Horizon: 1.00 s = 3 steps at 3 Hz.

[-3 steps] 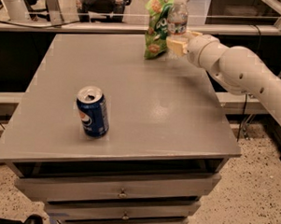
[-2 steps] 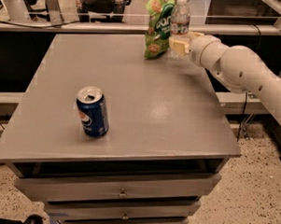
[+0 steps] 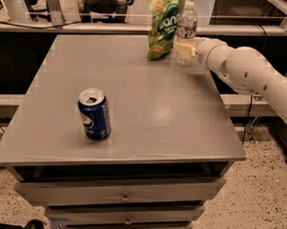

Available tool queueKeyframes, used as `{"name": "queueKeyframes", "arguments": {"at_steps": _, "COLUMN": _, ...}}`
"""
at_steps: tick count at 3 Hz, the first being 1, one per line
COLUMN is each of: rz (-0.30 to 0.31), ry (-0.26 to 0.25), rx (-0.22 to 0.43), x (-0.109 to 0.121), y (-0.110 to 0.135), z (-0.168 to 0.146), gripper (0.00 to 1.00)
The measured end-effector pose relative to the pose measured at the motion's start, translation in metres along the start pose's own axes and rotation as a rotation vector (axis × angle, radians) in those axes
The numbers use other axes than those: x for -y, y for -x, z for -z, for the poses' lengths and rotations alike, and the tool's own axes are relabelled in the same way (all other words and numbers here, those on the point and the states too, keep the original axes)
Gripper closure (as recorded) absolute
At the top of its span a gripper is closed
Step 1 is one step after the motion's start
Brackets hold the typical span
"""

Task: Move water bottle near green rice chip bag

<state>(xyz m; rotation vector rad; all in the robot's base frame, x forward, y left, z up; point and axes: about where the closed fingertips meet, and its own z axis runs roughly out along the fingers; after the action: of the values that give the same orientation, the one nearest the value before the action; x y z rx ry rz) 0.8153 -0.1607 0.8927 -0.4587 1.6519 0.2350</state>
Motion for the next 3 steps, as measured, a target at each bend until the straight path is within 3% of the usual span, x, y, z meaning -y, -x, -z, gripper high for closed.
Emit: {"name": "queueKeyframes", "arguments": {"at_steps": 3, "rz": -0.067, "ry": -0.007, "rx": -0.044, "x": 0.001, "y": -0.019, "z": -0.001, "gripper": 0.14}}
